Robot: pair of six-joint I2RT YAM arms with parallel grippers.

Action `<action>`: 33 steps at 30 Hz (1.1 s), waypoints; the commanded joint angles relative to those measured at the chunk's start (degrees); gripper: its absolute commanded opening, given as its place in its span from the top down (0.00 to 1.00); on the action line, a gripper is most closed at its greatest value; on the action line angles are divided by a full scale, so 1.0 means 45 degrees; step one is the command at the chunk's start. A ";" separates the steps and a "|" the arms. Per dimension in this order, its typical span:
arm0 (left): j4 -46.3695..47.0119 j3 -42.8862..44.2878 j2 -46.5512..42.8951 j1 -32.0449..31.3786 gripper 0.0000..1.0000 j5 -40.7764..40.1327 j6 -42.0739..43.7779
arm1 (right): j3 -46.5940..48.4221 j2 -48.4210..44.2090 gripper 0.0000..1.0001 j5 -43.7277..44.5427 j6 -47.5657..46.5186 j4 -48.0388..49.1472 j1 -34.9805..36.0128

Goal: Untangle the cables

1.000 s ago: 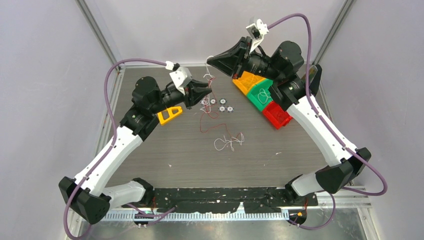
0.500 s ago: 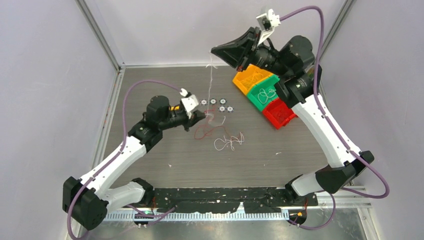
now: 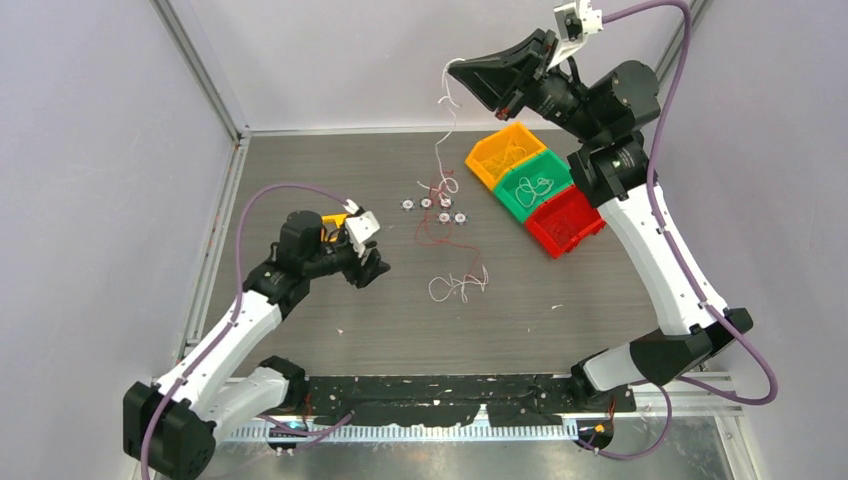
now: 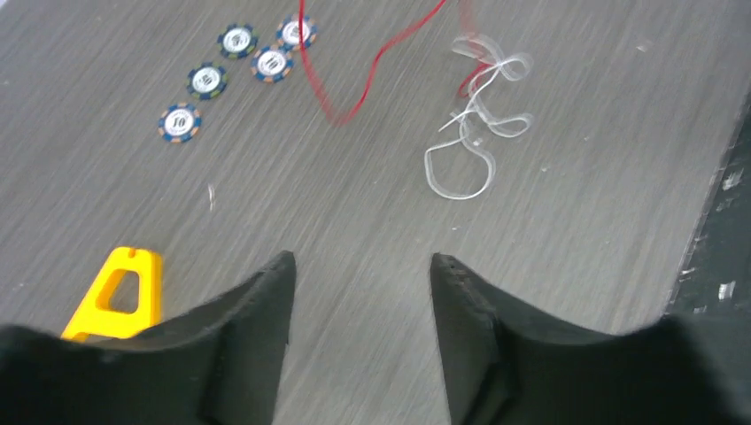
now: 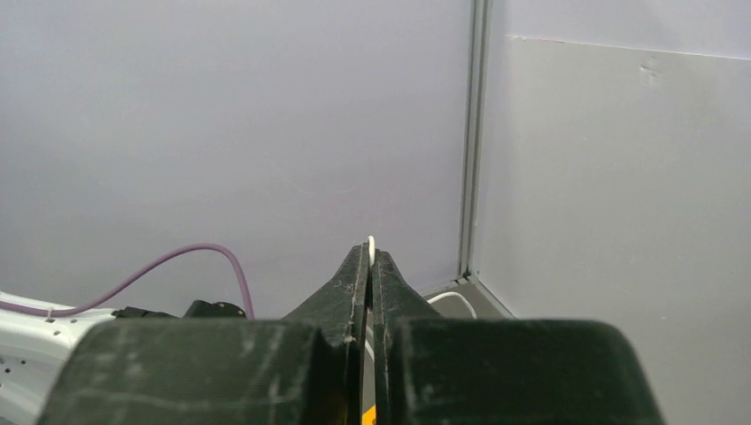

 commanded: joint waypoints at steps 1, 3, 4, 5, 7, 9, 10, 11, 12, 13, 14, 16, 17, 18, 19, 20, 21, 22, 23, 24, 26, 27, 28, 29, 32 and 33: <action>0.1533 0.1072 -0.0929 0.0070 0.21 0.1984 -0.1769 | 0.0309 0.0009 0.95 -0.0115 0.0531 0.0542 -0.0175; 0.2387 0.1873 -0.0438 -0.0353 0.02 0.1681 -0.2554 | 0.0137 0.0089 0.95 -0.0273 0.0987 0.0803 -0.0163; 0.2575 0.2316 -0.0044 -0.0469 0.01 0.1701 -0.2932 | 0.0087 0.0119 0.95 -0.0312 0.1150 0.0895 -0.0143; 0.2818 0.2750 0.0405 -0.0557 0.01 0.1747 -0.3348 | 0.0086 0.0165 0.95 -0.0322 0.1203 0.0952 -0.0129; 0.3709 0.3359 0.1251 -0.0644 0.00 0.1773 -0.4355 | 0.0104 0.0226 0.94 -0.0338 0.1308 0.1032 -0.0114; 0.4575 0.3886 0.2047 -0.0829 0.00 0.1597 -0.5028 | 0.0221 0.0297 0.95 -0.0374 0.1404 0.1050 -0.0105; 0.4753 0.4206 0.2451 -0.0980 0.00 0.1207 -0.5095 | 0.0265 0.0311 0.94 -0.0372 0.1479 0.1064 -0.0105; 0.5009 0.4482 0.2829 -0.1077 0.00 0.0882 -0.5186 | 0.0272 0.0311 0.95 -0.0342 0.1524 0.1076 -0.0104; 0.5398 0.4681 0.3211 -0.1189 0.00 0.0500 -0.5283 | 0.0307 0.0308 0.95 -0.0327 0.1577 0.1100 -0.0104; 0.5515 0.4910 0.3620 -0.1330 0.01 -0.0012 -0.5280 | 0.0313 0.0276 0.95 -0.0286 0.1602 0.1114 -0.0104; 0.5412 0.5200 0.4032 -0.1477 0.01 -0.0474 -0.5158 | 0.0317 0.0261 0.95 -0.0250 0.1636 0.1124 -0.0094; 0.5147 0.5478 0.4923 -0.1577 0.16 -0.0697 -0.4926 | 0.0433 0.0270 0.95 -0.0168 0.1680 0.1139 -0.0086; 0.4949 0.5467 0.5213 -0.1552 0.31 -0.0669 -0.4877 | 0.0640 0.0301 0.94 -0.0105 0.1663 0.1114 -0.0095; 0.4756 0.5304 0.5398 -0.1486 0.49 -0.0461 -0.4662 | 0.0802 0.0332 0.95 -0.0062 0.1627 0.1002 -0.0109; 0.4719 0.4915 0.5446 -0.1419 0.66 -0.0249 -0.4541 | 0.1172 0.0399 0.95 0.0019 0.1607 0.0947 -0.0164; 0.4832 0.4356 0.5269 -0.1313 0.80 -0.0259 -0.4572 | 0.1360 0.0489 0.94 0.0059 0.1598 0.0853 -0.0222; 0.4980 0.3749 0.5068 -0.1172 0.93 -0.0268 -0.4728 | 0.1751 0.0534 0.95 0.0161 0.1622 0.0834 -0.0397; 0.4945 0.3188 0.4899 -0.1004 1.00 -0.0061 -0.4810 | 0.1953 0.0650 0.95 0.0208 0.1704 0.0834 -0.0485; 0.4677 0.2651 0.4754 -0.0826 1.00 0.0084 -0.4862 | 0.2407 0.0712 0.95 0.0292 0.1822 0.0834 -0.0727; 0.4299 0.2332 0.4601 -0.0643 1.00 0.0266 -0.4871 | 0.2613 0.0870 0.95 0.0341 0.1881 0.0859 -0.0865; 0.3287 0.1761 0.4247 -0.0198 1.00 0.0609 -0.4774 | 0.3293 0.1132 0.95 0.0409 0.2157 0.0940 -0.1459; 0.2788 0.1486 0.4050 -0.0035 1.00 0.0624 -0.4618 | 0.3689 0.1207 0.94 0.0459 0.2272 0.0983 -0.1592; 0.2200 0.1259 0.3847 0.0140 1.00 0.0571 -0.4384 | 0.3879 0.1360 0.94 0.0481 0.2292 0.1016 -0.1843; 0.1695 0.1067 0.3643 0.0310 1.00 0.0395 -0.4003 | 0.4216 0.1438 0.95 0.0485 0.2291 0.1041 -0.1950; 0.0296 0.0535 0.3085 0.0975 1.00 0.0161 -0.3119 | 0.4497 0.1662 0.95 0.0479 0.2279 0.1066 -0.2407; -0.0008 0.0330 0.2916 0.1228 1.00 0.0083 -0.2878 | 0.4425 0.1679 0.95 0.0474 0.2269 0.1068 -0.2466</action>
